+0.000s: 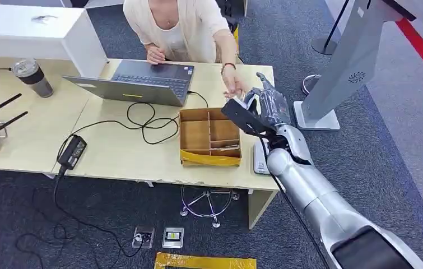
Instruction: Pass the card to the sensor for recognition and then transmit it.
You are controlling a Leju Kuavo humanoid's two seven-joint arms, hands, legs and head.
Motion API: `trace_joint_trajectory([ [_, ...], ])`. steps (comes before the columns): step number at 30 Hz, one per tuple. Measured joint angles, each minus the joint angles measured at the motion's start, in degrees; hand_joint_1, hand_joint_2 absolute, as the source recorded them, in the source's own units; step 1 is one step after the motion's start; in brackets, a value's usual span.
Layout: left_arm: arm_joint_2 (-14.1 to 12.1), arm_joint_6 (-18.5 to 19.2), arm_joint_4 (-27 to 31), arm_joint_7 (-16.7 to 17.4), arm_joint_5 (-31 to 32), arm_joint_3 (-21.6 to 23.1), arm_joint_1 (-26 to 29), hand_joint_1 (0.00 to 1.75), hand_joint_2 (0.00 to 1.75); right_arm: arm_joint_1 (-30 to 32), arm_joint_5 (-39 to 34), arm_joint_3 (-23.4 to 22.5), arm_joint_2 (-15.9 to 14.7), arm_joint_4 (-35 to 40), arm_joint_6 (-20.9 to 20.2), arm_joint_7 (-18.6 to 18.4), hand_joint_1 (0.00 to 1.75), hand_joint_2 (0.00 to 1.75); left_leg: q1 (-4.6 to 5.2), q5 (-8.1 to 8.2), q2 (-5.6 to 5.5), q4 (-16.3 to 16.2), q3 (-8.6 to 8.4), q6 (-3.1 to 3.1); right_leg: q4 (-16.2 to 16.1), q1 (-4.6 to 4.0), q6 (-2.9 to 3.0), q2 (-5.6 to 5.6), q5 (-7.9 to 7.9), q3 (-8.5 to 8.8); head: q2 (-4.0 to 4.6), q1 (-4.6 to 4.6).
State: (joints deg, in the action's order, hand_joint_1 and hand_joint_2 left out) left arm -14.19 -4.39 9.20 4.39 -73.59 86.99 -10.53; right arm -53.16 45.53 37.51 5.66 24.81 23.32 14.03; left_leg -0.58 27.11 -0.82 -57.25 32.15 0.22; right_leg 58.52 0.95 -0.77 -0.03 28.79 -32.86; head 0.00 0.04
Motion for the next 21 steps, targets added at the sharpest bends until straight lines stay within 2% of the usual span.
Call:
trace_joint_trajectory([
  [12,0.3,-1.4,0.0,3.0,-2.2,0.0,0.0,0.00,0.00,-0.1,1.0,-0.1,2.6,0.0,-1.6,0.5,1.75,1.75,0.00,0.00,0.00,0.0,0.00,0.00,0.0,0.00,0.00,-0.01,0.00,-0.01,0.00,0.00],
  [15,0.7,-1.9,0.0,4.3,-3.0,0.0,0.0,0.00,0.00,-0.1,1.9,-0.1,3.1,0.0,-3.3,-0.4,1.75,1.75,0.00,0.00,0.00,0.0,-0.03,0.00,0.0,0.00,0.00,-0.01,0.00,-0.02,0.00,0.00],
  [17,0.9,-2.1,0.0,5.2,-3.5,0.0,0.0,0.00,0.00,0.2,2.6,0.0,2.9,-0.1,-5.2,-2.3,1.75,1.75,0.00,0.00,0.01,0.0,-0.03,0.00,0.0,0.00,0.00,0.00,0.00,-0.02,0.00,0.00],
  [21,1.2,-2.8,0.0,5.8,-3.8,0.0,0.1,0.00,0.00,2.1,2.7,0.0,1.2,-0.6,-5.5,-0.9,1.75,1.75,0.01,0.00,0.01,0.0,-0.01,0.00,0.0,0.01,0.00,0.00,0.00,-0.01,0.00,0.02],
])
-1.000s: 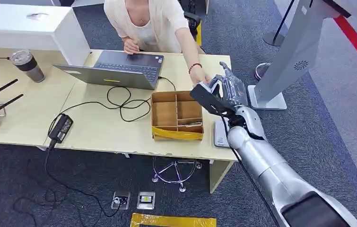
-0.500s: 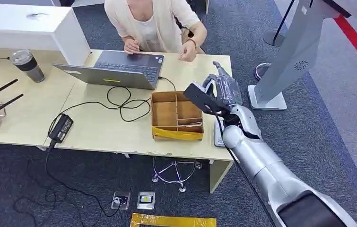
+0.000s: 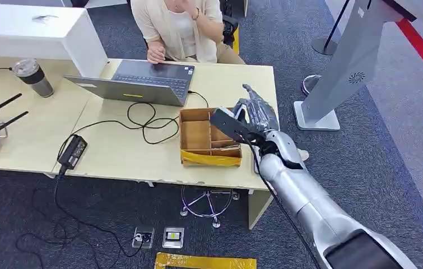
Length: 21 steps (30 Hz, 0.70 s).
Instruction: Pass the card to the sensor for recognition and then transmit it.
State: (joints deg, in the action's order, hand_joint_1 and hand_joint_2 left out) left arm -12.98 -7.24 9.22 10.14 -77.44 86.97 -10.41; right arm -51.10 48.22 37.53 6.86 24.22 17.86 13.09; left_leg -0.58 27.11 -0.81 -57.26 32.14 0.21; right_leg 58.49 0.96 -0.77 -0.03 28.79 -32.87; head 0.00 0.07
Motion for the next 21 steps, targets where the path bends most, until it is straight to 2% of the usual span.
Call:
trace_joint_trajectory([
  [5,0.7,-1.8,0.0,0.2,-1.1,-0.1,0.1,0.00,0.00,1.9,0.1,0.0,-1.2,-1.0,-0.9,0.7,1.75,1.75,0.00,0.01,0.14,0.0,-0.02,0.01,0.0,0.00,0.00,-0.09,-0.01,-0.05,0.00,-0.02],
  [15,1.5,-1.8,0.0,0.4,-1.0,-0.2,0.2,0.00,0.00,2.8,-0.1,0.0,-2.6,-2.9,-1.1,0.3,1.75,1.75,-0.01,0.01,0.14,0.0,0.00,0.01,0.0,-0.01,0.00,-0.09,-0.01,-0.06,0.00,-0.02],
  [21,1.5,-1.2,0.0,0.4,-0.7,-0.2,0.2,0.00,0.00,1.1,-0.2,-0.3,-4.4,-3.0,-0.9,0.1,1.75,1.75,0.00,0.01,0.13,0.0,0.01,0.00,0.0,0.00,0.01,-0.08,-0.02,-0.05,0.00,-0.04],
])
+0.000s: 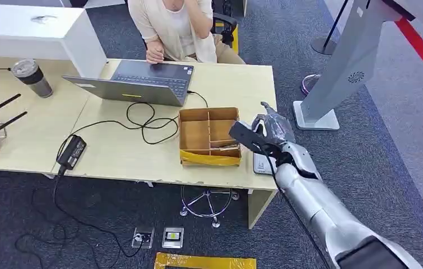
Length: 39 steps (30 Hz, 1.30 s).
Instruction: Pass the card to the sensor for recognition and then transmit it.
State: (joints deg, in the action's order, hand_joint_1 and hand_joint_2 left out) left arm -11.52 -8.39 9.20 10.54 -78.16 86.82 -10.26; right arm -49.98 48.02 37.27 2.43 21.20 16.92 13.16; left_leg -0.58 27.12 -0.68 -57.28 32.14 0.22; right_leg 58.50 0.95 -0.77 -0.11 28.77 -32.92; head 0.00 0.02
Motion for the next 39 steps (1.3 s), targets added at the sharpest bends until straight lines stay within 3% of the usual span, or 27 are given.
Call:
trace_joint_trajectory([
  [14,-0.3,1.3,0.0,-0.9,0.9,0.0,0.0,0.00,0.00,-1.6,1.2,-1.7,-4.0,-0.2,-0.3,-2.4,1.75,1.75,0.00,0.00,-0.01,0.0,-0.01,0.00,0.0,0.00,0.00,0.00,0.00,0.00,0.00,0.04],
  [20,-0.7,1.7,0.0,-1.4,1.2,0.0,0.0,0.00,0.00,0.9,2.0,-2.7,-6.1,-0.3,-0.7,-2.6,1.75,1.75,0.00,0.00,-0.01,0.0,0.00,0.00,0.0,0.00,0.00,0.01,0.00,0.00,0.00,0.02],
  [39,-0.8,1.1,0.0,-1.5,1.2,0.0,0.0,0.00,0.00,3.5,2.5,-2.9,-7.0,-0.7,-0.9,-2.5,1.75,1.75,-0.01,0.00,0.00,0.0,-0.01,0.00,0.0,-0.01,0.00,0.00,0.00,0.00,0.00,0.00],
])
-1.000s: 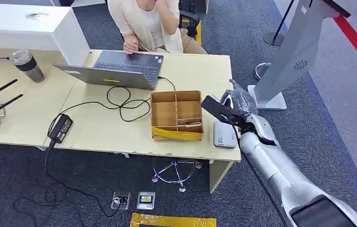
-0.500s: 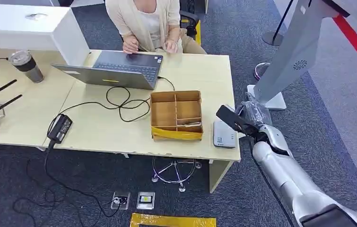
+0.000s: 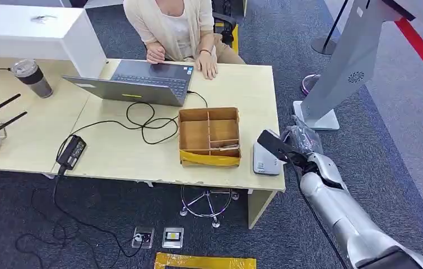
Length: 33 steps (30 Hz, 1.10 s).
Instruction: Pass the card to the sensor for recognition and then transmit it.
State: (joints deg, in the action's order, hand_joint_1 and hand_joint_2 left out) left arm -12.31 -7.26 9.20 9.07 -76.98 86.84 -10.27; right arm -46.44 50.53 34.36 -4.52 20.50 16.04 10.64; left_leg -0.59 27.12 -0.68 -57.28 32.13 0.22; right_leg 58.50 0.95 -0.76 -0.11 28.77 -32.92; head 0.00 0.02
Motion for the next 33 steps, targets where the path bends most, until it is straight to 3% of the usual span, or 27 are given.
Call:
trace_joint_trajectory([
  [33,-0.7,1.7,0.0,-1.1,1.0,0.1,0.0,0.00,0.00,3.1,2.1,0.0,1.9,0.0,-1.9,1.2,1.75,1.75,0.00,-0.01,-0.03,0.0,-0.02,0.00,0.0,0.00,0.01,0.01,-0.01,0.06,0.00,0.00],
])
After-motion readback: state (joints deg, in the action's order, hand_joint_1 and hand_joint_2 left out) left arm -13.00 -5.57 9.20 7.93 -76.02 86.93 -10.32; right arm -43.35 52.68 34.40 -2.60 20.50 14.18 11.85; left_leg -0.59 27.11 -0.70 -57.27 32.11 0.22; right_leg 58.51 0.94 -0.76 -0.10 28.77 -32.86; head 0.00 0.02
